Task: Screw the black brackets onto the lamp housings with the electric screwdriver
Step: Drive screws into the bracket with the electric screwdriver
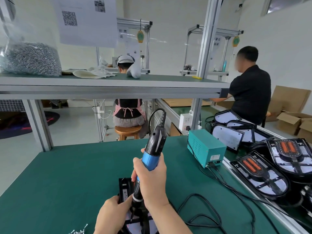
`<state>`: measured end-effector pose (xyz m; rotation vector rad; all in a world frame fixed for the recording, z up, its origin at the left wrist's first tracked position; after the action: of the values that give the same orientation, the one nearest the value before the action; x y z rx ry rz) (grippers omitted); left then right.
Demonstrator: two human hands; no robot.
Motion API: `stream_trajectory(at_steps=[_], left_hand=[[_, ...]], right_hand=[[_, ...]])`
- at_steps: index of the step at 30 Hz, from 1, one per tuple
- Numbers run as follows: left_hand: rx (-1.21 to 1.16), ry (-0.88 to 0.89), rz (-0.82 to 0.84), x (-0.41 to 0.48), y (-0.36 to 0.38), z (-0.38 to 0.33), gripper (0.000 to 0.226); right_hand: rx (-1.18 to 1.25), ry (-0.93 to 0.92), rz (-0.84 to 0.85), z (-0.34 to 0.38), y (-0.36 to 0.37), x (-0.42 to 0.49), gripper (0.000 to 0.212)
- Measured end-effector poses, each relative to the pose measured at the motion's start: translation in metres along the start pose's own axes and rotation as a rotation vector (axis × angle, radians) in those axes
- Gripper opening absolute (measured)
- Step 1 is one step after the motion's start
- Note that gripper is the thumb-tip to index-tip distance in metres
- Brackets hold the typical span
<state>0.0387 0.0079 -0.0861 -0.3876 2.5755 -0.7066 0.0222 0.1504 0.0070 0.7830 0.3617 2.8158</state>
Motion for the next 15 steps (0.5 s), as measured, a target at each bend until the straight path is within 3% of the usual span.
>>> stream_trajectory(at_steps=[15], left_hand=[[-0.004, -0.005, 0.054, -0.003, -0.002, -0.005, 0.049]], right_hand=[[-0.041, -0.027, 0.095, 0.006, 0.015, -0.001, 0.022]])
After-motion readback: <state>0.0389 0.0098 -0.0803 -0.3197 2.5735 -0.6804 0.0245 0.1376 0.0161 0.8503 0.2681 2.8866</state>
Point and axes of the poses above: each hand's wrist, its own x-axis towards the middle knuckle, its own y-axis out of the palm, z = x × y, the point moved 7 cm from there along x, towards the middle knuckle, and after that the axes turned 11 degrees about -y, right-handed, at the moved point
